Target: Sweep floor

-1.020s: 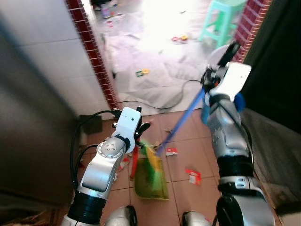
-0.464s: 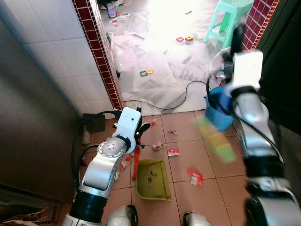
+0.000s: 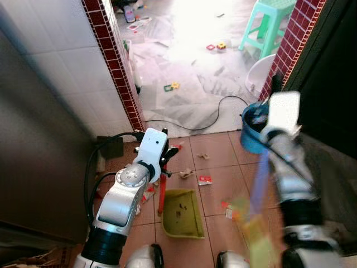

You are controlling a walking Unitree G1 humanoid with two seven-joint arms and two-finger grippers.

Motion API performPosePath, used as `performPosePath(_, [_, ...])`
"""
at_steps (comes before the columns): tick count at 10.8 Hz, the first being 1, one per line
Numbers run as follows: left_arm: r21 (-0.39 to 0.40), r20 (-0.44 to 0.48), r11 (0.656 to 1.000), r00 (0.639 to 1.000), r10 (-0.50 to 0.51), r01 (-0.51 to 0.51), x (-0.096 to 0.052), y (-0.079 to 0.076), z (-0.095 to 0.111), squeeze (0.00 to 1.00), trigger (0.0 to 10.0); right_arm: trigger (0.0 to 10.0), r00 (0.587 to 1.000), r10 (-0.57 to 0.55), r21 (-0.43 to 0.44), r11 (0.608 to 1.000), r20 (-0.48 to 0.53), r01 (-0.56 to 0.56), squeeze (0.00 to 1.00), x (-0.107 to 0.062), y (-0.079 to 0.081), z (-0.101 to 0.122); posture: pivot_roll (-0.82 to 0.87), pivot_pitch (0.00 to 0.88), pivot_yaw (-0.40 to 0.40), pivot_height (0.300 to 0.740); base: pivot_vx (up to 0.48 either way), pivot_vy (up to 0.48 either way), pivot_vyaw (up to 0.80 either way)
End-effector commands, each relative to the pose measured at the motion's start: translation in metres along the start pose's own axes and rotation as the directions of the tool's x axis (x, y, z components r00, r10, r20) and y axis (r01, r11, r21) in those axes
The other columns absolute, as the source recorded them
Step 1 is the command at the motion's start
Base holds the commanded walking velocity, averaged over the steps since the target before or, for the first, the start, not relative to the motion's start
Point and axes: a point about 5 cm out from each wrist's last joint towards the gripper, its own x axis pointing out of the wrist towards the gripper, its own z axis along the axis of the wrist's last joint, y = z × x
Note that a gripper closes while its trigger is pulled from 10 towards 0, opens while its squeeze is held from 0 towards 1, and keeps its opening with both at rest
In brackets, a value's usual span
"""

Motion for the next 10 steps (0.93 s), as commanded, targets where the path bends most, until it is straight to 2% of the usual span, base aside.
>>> performPosePath(1, [-0.077,-0.183,0.993,0.978,-0.104,0.091,0.002,-0.015,-0.038,0.0,10.0,10.0,0.998,0.022,0.128,0.991,0.066,-0.03,0.0,0.004,0.008,0.019,-0.06,0.102,0.089,0.74,0.0,0.0,0.0])
performPosePath(2, [-0.079,-0.185,0.993,0.977,-0.106,0.093,0.002,-0.015,-0.038,0.0,10.0,10.0,0.993,0.066,0.274,0.958,0.096,-0.09,0.0,0.005,0.02,0.032,-0.06,0.101,0.087,0.74,0.0,0.0,0.0])
performPosePath(3, [-0.08,-0.185,0.993,0.977,-0.105,0.092,0.003,-0.015,-0.038,0.0,10.0,10.0,0.984,0.103,0.345,0.927,0.143,-0.147,0.0,0.005,0.025,0.044,-0.06,0.099,0.086,0.74,0.0,0.0,0.0])
performPosePath(4, [-0.081,-0.184,0.993,0.977,-0.104,0.09,0.003,-0.016,-0.038,0.0,10.0,10.0,0.966,0.151,0.375,0.9,0.21,-0.222,0.0,0.003,0.03,0.056,-0.06,0.1,0.085,0.74,0.0,0.0,0.0])
performPosePath(5, [-0.082,-0.183,0.993,0.978,-0.104,0.09,0.003,-0.016,-0.038,0.0,10.0,10.0,0.961,0.162,0.362,0.902,0.224,-0.236,0.0,0.002,0.029,0.058,-0.07,0.1,0.085,0.74,0.0,0.0,0.0])
performPosePath(7, [-0.081,-0.173,0.993,0.98,-0.095,0.082,0.004,-0.015,-0.038,0.0,10.0,10.0,0.937,0.214,0.225,0.934,0.275,-0.279,0.0,0.001,0.025,0.063,-0.07,0.1,0.086,0.74,0.0,0.0,0.0])
performPosePath(9, [-0.092,-0.113,0.996,0.994,-0.004,-0.006,0.005,-0.003,-0.032,0.0,10.0,10.0,0.906,0.262,0.088,0.948,0.333,-0.306,0.0,0.0,0.023,0.07,-0.07,0.1,0.087,0.74,0.0,0.0,0.0])
performPosePath(10, [-0.115,-0.073,0.988,0.993,0.095,-0.103,0.004,0.009,-0.027,0.0,10.0,10.0,0.893,0.275,0.028,0.952,0.356,-0.304,0.0,-0.001,0.021,0.073,-0.07,0.1,0.085,0.74,0.0,0.0,0.0])
